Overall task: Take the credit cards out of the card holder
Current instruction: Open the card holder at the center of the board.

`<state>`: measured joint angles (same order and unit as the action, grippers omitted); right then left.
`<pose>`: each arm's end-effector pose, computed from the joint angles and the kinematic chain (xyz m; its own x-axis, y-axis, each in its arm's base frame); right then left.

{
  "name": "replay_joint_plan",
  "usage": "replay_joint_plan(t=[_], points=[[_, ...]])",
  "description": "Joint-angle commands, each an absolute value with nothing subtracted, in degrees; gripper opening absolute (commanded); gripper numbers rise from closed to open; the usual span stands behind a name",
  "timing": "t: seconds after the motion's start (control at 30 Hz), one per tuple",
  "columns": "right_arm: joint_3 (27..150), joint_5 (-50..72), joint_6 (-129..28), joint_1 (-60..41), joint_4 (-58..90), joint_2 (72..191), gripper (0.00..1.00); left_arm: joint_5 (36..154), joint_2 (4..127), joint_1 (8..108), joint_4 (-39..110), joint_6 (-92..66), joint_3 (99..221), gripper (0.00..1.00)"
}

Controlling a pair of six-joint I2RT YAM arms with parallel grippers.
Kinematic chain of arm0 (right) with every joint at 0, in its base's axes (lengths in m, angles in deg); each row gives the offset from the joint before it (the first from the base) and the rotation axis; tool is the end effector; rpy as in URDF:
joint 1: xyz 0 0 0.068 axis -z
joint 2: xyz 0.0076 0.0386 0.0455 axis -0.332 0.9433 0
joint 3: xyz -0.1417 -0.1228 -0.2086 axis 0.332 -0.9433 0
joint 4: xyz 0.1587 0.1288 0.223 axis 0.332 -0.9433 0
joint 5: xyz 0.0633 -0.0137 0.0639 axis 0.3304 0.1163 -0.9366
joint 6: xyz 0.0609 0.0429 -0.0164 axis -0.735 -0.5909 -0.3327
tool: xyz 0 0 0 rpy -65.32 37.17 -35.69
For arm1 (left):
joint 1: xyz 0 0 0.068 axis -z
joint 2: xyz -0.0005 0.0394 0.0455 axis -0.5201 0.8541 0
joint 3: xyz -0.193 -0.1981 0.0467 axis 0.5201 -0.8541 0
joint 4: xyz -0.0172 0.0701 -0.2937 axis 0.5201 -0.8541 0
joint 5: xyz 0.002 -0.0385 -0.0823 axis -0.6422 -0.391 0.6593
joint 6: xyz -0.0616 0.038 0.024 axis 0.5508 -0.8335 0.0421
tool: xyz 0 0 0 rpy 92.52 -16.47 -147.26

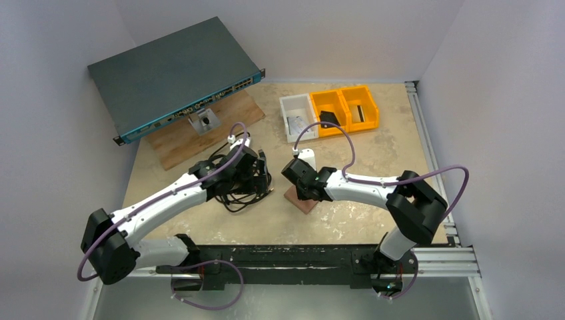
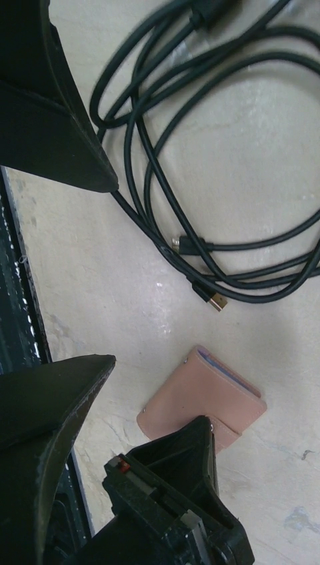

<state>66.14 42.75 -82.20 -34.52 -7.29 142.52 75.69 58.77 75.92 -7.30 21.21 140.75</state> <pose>0.2300 0.2699 0.1321 -0.8012 -0.1326 -0.5836 -0.1589 0.9873 -0.0062 0.2157 -0.1951 0.2327 -0.8540 -0.1497 -0.4982 -0.0018 0.9586 -0.2848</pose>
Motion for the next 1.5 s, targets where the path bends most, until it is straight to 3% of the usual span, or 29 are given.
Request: replay_joint_plan(t=[0.0, 0.47, 0.63, 0.87, 0.97, 1.07, 1.47], points=[[64.6, 40.7, -84.7, -34.2, -8.7, 141.3, 0.00, 81.2, 64.6, 77.3, 1.3, 22.8, 142.0, 0.89], [64.1, 33.2, -91.4, -34.2, -8.2, 136.5, 0.00, 91.6, 81.6, 78.7, 15.7, 28.4, 146.4, 0.17], [62.9, 32.8, -92.9, -34.2, -7.2, 136.0, 0.00, 93.3, 85.6, 79.1, 17.9, 30.5, 144.8, 0.05], [63.1, 36.6, -91.6, -34.4, -8.2, 135.2, 0.02, 91.0, 89.9, 79.3, 13.2, 32.7, 144.8, 0.00], [63.1, 38.0, -89.8, -34.8, -6.9, 133.5, 0.28, 89.6, 90.1, 79.3, 11.6, 32.9, 144.0, 0.00], [63.6, 40.5, -88.5, -35.5, -6.4, 132.3, 0.42, 89.5, 90.3, 79.0, 11.1, 32.7, 143.5, 0.00], [64.4, 42.1, -86.6, -37.2, -2.8, 138.1, 0.40, 92.0, 89.4, 77.6, 12.4, 31.4, 142.3, 0.00]])
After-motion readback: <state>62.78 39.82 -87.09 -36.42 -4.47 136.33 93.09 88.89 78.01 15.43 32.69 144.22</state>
